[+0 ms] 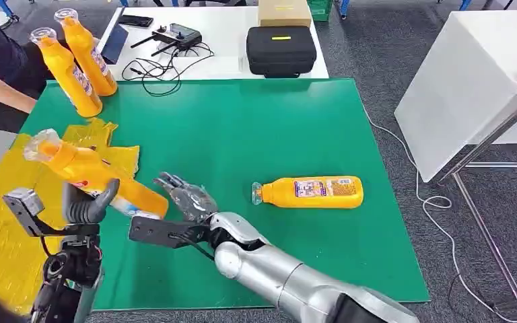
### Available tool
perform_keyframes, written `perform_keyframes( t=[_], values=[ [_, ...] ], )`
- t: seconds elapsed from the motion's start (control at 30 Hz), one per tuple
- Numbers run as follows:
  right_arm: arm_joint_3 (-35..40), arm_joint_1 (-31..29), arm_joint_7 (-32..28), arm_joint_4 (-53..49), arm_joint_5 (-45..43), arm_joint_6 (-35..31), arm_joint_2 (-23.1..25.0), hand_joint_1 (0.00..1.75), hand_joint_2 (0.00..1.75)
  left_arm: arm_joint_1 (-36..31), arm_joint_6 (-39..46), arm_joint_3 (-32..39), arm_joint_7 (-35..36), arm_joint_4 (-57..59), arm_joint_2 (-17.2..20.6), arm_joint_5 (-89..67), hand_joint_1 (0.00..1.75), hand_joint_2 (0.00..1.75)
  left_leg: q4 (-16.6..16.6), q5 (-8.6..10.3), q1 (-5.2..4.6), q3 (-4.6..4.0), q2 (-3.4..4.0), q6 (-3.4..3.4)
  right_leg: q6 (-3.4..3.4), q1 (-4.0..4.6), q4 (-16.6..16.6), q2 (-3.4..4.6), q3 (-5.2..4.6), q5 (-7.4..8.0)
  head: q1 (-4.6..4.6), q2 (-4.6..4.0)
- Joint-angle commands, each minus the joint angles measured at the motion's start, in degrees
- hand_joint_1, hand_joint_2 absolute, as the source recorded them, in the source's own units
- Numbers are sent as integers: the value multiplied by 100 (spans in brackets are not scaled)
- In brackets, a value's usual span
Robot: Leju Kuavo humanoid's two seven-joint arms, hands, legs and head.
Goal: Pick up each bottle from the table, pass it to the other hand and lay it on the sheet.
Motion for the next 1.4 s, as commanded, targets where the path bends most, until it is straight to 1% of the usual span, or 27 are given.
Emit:
perform_keyframes(
  t=[0.03, 0.07, 0.1, 0.13, 0.17, 0.2, 0.23, 0.3, 0.33, 0.4, 0.43, 0.47, 0.5, 0.57, 0.6, 0.7, 0.77, 0.8, 0.83, 0.87, 0.9, 0.93, 0.97, 1.0, 1.1, 1.23, 1.4],
  values=[
    [-2646, 237, -224, -1660, 1308, 116, -672, 0, 0, -851, 2908, 896, -563, 991, 376, -2898, 175, 175, 0, -2, 5, 8, -5, 1, 1, 5, -2, -15, 13, -3, -4, 0],
    [-2794, 309, -207, -1800, 1454, 212, -692, 0, 0, -885, 2876, 968, -623, 1078, 382, -2934, 175, 175, -2, -5, 5, 16, -8, 2, 2, 6, -3, -21, 22, -6, -2, 0],
    [-3073, 483, -278, -2117, 1625, 317, -736, 0, 0, -900, 3834, 1113, -600, 1232, 447, -3988, 175, 175, -7, -8, 8, 33, -14, 2, 3, 9, -9, -31, 41, -11, -4, 0],
    [-3193, 581, -329, -2285, 1677, 372, -760, 0, 0, -862, 3834, 1639, -587, 1081, 306, -4792, 175, 175, -6, -1, 4, 15, -13, 2, 2, 4, -6, -23, 20, -6, -4, 0],
    [-3193, 581, -329, -2285, 1677, 372, -760, 0, 0, -862, 3834, 1639, -587, 1081, 306, -4792, 175, 175, -7, -5, 6, 25, -16, 3, 3, 7, -8, -29, 32, -10, -2, 0],
    [-3314, 752, -394, -2543, 1735, 475, -835, 0, 0, -856, 3834, 2594, -682, 924, -38, -6343, 175, 175, -7, -10, 6, 34, -17, 4, 4, 9, -9, -34, 42, -15, -2, 0],
    [-3304, 826, -420, -2659, 1725, 513, -898, 0, 0, -960, 3834, 2661, -723, 1231, -69, -6443, 175, 175, -5, -5, 4, 15, -8, 3, 4, 5, -8, -19, 23, -7, -2, 0],
    [-3343, 862, -416, -2666, 1727, 534, -896, 0, 0, -989, 3834, 2639, -723, 1396, -72, -6474, 175, 175, -7, -3, 0, 15, -15, 4, 5, 2, -8, -25, 24, -8, -4, 0],
    [-3379, 914, -483, -2695, 1741, 610, -920, 0, 0, -1129, 3834, 2715, -635, 1939, -38, -6833, 175, 175, -8, -5, -1, 26, -20, 5, 6, 3, -9, -34, 35, -13, -2, 0],
    [-3379, 942, -572, -2688, 1704, 686, -927, 0, 0, -1179, 3834, 2511, -192, 2388, 44, -7392, 175, 175, -12, -1, -8, 26, -20, 3, 4, -2, -10, -33, 33, -11, -4, 0],
    [-3340, 934, -624, -2645, 1706, 734, -915, 0, 0, -1133, 3834, 2340, 192, 2557, 56, -7905, 175, 175, -17, -2, -9, 38, -23, 3, 5, -2, -15, -40, 46, -13, -2, 0],
    [-3320, 924, -641, -2623, 1710, 757, -907, 0, 0, -1128, 3834, 2325, 302, 2603, 47, -8021, 175, 175, -13, -2, -11, 28, -12, 2, 3, -4, -11, -24, 30, -9, -2, 0],
    [-3289, 911, -661, -2583, 1705, 773, -873, 0, 0, -1079, 3834, 2349, 323, 2647, 5, -8112, 175, 175, -15, -3, -10, 36, -17, 2, 3, -4, -13, -32, 39, -12, -4, -2],
    [-3239, 886, -730, -2535, 1700, 849, -826, 0, 0, -1066, 3834, 1968, 719, 3016, 109, -8238, 175, 175, -9, -3, -9, 23, -12, 2, 3, -4, -9, -26, 26, -9, -2, 0],
    [-3215, 859, -763, -2495, 1743, 826, -786, 0, 0, -1056, 3834, 2452, 523, 3177, 77, -8571, 175, 175, -11, -6, -8, 35, -19, 2, 3, -1, -11, -37, 41, -15, -4, 0],
    [-3110, 752, -776, -2340, 1726, 913, -706, 0, 0, -1050, 3834, 2295, 796, 3651, 172, -8726, 175, 175, -11, -6, -11, 25, 7, 2, 3, -8, -6, -4, 21, -8, -4, -2],
    [-3064, 729, -766, -2299, 1720, 929, -717, 0, 0, -1092, 3587, 2211, 910, 3924, 225, -8773, 175, 175, -9, -5, -7, 19, 8, 2, 2, -4, -5, -3, 17, -6, -4, 0],
    [-3048, 723, -774, -2295, 1721, 935, -735, 0, 0, -1089, 3505, 2197, 939, 3930, 226, -8790, 175, 175, -10, -11, -6, 36, 2, 2, 3, -1, -6, -14, 35, -14, -4, 0],
    [-3119, 706, -835, -2234, 1751, 921, -720, 0, 0, -1111, 3367, 2130, 988, 3950, 233, -8784, 175, 175, -6, -4, -6, 15, -2, 2, 3, -2, -5, -13, 17, -7, -2, 0],
    [-3063, 707, -834, -2275, 1761, 964, -760, 0, 0, -1109, 3193, 2002, 1308, 3963, 261, -8950, 175, 175, -7, -9, -4, 28, -3, 3, 4, 0, -6, -18, 30, -13, -4, 0],
    [-3052, 705, -834, -2285, 1761, 974, -775, 0, 0, -1111, 3132, 1960, 1402, 3971, 269, -9004, 175, 175, -7, -5, -8, 17, -3, 3, 4, -5, -3, -13, 19, -8, -4, 0],
    [-3025, 702, -825, -2292, 1773, 999, -799, 0, 0, -1122, 2967, 1895, 1530, 4006, 288, -9086, 115, 175, -8, -9, -5, 28, 0, 3, 4, -1, -5, -14, 31, -10, -2, 0],
    [-2907, 742, -766, -2367, 1849, 1080, -895, 0, 0, -1104, 2700, 1871, 1672, 3984, 295, -9099, 0, 175, -7, -6, -6, 18, 5, 2, 3, -4, -4, -5, 19, -5, -2, 0],
    [-2883, 774, -753, -2407, 1863, 1103, -932, 0, 0, -1085, 2671, 1829, 1707, 3969, 302, -9145, 0, 0, -11, -8, -9, 35, 5, 3, 4, -4, -7, -9, 35, -9, -4, 0],
    [-2669, 963, -557, -2728, 2107, 1224, -1229, 0, 0, -1040, 2386, 1804, 1714, 3985, 365, -9127, 0, 0, -12, -6, -5, 37, 2, 1, 2, -2, -11, -13, 39, -6, -4, 0],
    [-2594, 1079, -422, -2953, 2269, 1366, -1478, 0, 0, -984, 2328, 1849, 1701, 3954, 411, -9026, 0, 0, -13, -6, -7, 51, 2, 1, 1, -4, -10, -13, 51, -6, -4, 0],
    [-2775, 1526, -412, -3489, 2464, 1329, -1805, 0, 0, -767, 2306, 2004, 1455, 3904, 563, -8746, 0, 0, -18, -5, -6, 66, 2, 1, 1, -4, -12, -10, 65, -4, -2, 0]
  ],
)
